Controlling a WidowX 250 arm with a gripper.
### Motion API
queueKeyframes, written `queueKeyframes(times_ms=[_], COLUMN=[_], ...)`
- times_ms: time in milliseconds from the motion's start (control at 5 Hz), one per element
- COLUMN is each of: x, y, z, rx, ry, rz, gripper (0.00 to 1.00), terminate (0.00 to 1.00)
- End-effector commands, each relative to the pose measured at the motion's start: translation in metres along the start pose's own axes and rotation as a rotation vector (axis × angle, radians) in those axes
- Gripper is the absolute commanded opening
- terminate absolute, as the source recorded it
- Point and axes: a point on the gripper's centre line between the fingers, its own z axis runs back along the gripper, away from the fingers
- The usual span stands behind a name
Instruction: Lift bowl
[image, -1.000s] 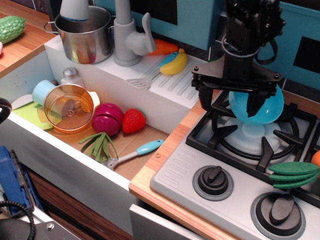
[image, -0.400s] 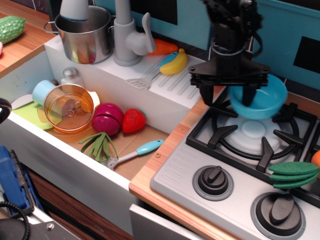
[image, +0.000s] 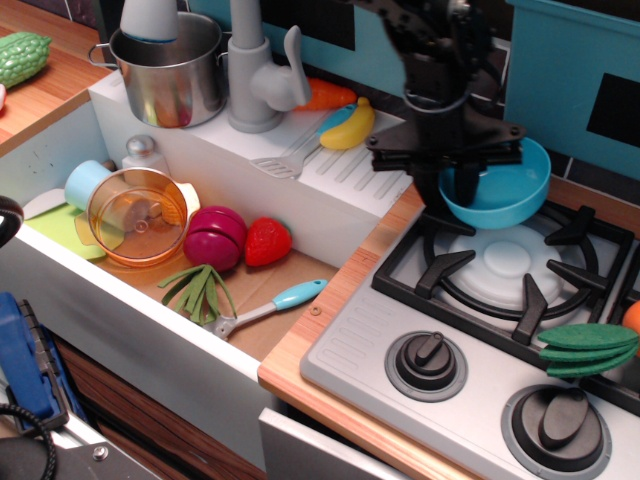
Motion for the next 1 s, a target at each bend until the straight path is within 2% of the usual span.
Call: queueKeyframes(times_ms=[0,200,600,800], x=[0.003,0.005,-0.014,-0.02], y=[-0.01,-0.016,-0.028,-0.035], z=[0.034,0.065,0.124,0.137], rx=[0.022,0.066,0.174,0.204], ry=[0.016,0.06,0.022,-0.011], rz=[-0.06,-0.075,-0.165,-0.221], gripper=[0.0,0.0,0.0,0.0], terminate=[0.0,0.0,0.0,1.0])
